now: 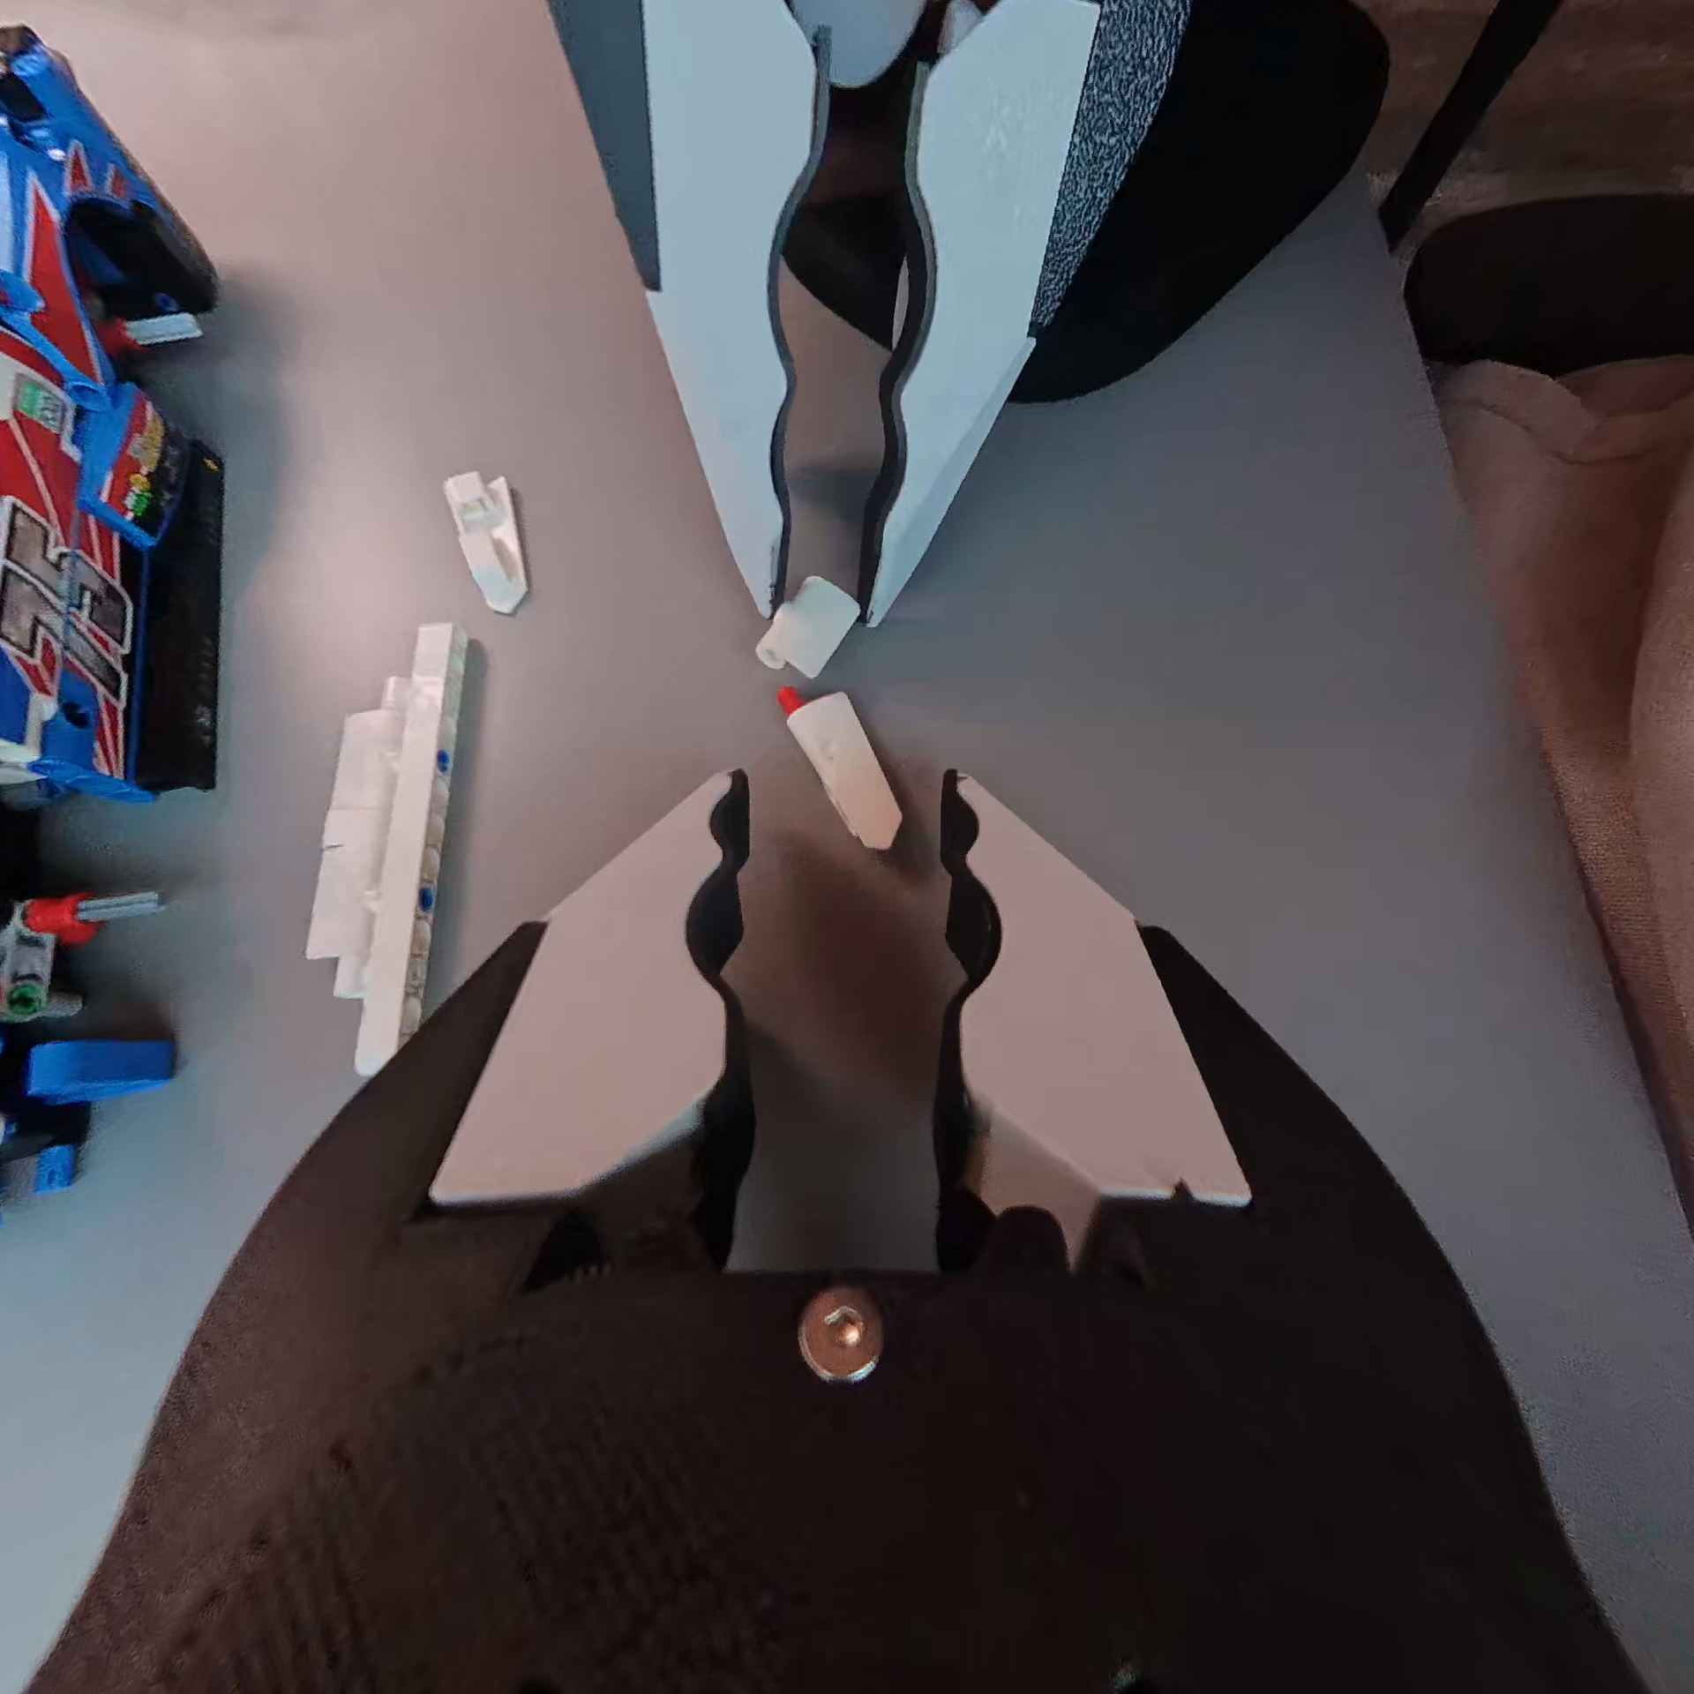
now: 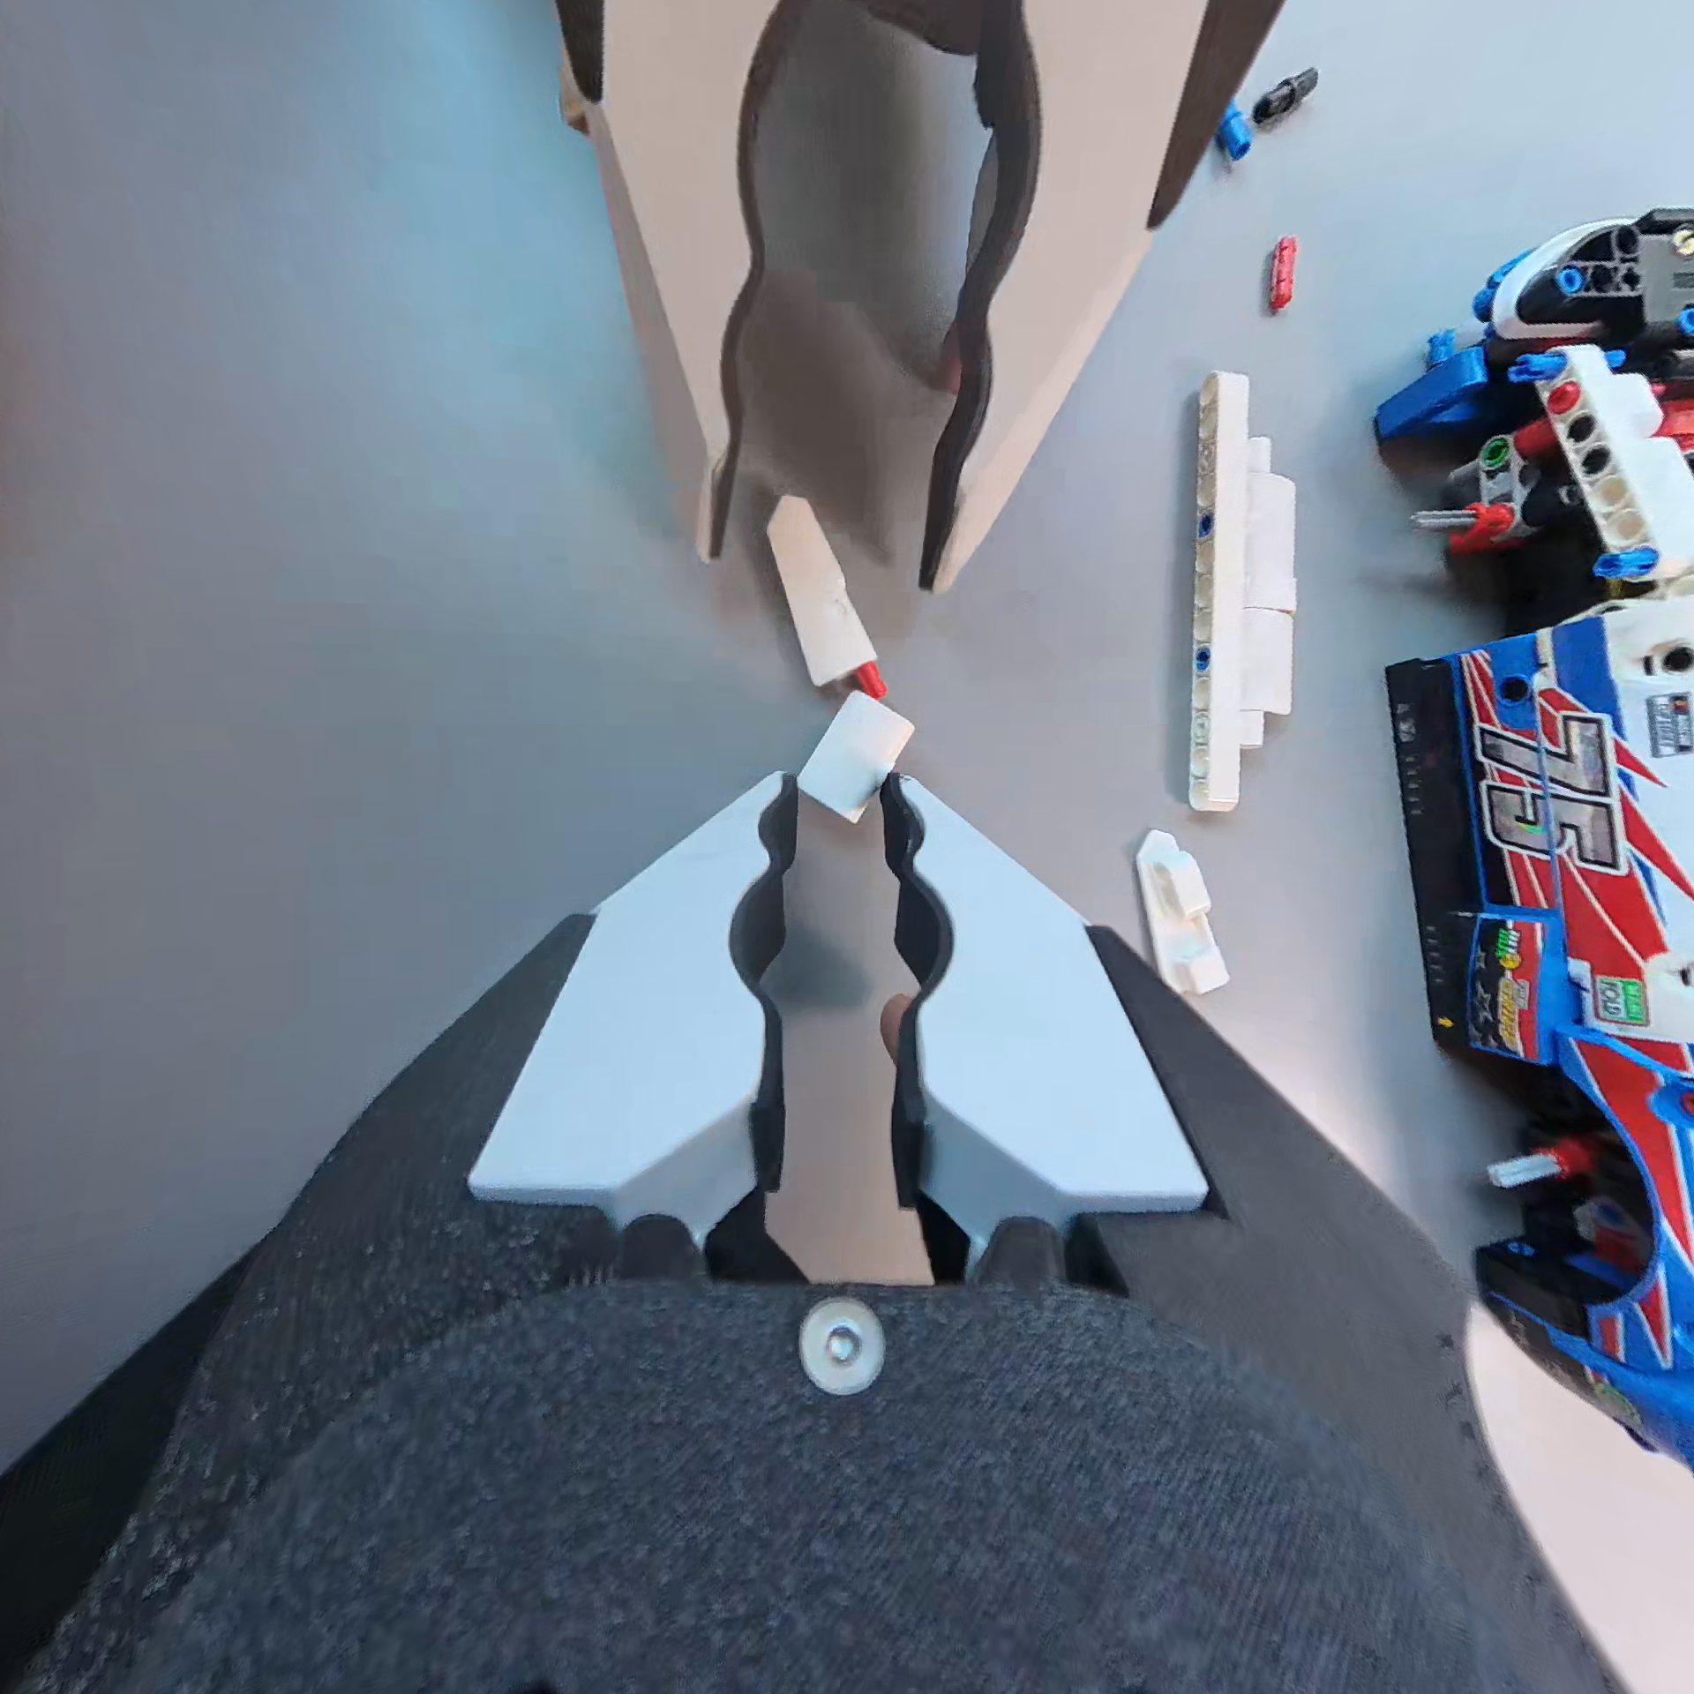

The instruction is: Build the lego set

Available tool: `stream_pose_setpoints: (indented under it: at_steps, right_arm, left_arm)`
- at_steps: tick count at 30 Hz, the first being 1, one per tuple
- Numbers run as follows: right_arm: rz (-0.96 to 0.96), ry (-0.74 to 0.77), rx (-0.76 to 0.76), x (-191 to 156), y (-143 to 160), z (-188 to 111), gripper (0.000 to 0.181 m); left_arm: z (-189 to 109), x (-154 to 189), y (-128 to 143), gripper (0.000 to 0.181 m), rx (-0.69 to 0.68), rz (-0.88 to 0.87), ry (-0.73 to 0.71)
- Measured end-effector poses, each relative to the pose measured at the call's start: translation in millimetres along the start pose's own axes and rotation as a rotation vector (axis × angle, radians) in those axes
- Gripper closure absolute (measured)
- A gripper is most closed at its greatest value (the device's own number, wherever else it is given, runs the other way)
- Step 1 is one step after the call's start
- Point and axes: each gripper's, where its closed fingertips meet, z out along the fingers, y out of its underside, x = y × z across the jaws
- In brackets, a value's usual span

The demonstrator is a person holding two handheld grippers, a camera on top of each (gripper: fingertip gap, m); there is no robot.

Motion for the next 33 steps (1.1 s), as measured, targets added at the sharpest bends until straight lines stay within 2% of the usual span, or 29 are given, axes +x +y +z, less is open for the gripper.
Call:
stream_pose_setpoints:
  at_steps: [2, 6, 9, 14, 19, 21, 25, 28, 33]
  right_arm:
    - [-0.019, -0.021, -0.018, 2.6, 1.4, -0.1, 0.164]
    - [-0.005, -0.043, -0.008, 3.9, 2.6, -0.6, 0.159]
    - [0.076, -0.025, 0.014, 5.4, 4.5, -1.6, 0.152]
    - [0.221, 0.015, 0.026, 0.0, 1.2, -0.2, 0.151]
    - [0.29, 0.026, 0.034, 2.0, -3.0, 4.8, 0.157]
    - [0.317, 0.019, 0.024, 5.7, -1.6, 4.8, 0.165]
    - [0.276, 0.009, 0.009, 6.0, -3.2, 5.8, 0.168]
    - [0.182, 0.083, 0.014, 9.7, -2.7, 3.1, 0.17]
    - [0.122, 0.092, 0.055, -0.6, -5.9, -4.6, 0.172]
  left_arm:
    - [8.7, -0.1, 0.7, 0.14, -0.043, 0.011, 0.015]
    - [13.2, -3.1, -2.7, 0.151, -0.05, 0.039, 0.01]
    - [9.7, -4.3, -0.2, 0.157, -0.044, 0.077, 0.001]
    - [4.7, -12.4, 4.0, 0.158, -0.049, 0.082, -0.029]
    - [4.6, -11.2, 4.3, 0.161, -0.035, 0.079, -0.025]
    - [4.4, -9.9, 4.3, 0.162, -0.031, 0.085, -0.029]
    - [2.5, -4.5, 2.7, 0.158, 0.0, 0.053, -0.002]
    - [-1.6, -6.3, 0.1, 0.156, 0.037, -0.022, 0.021]
    - [2.8, -13.8, 3.9, 0.157, -0.031, -0.025, 0.032]
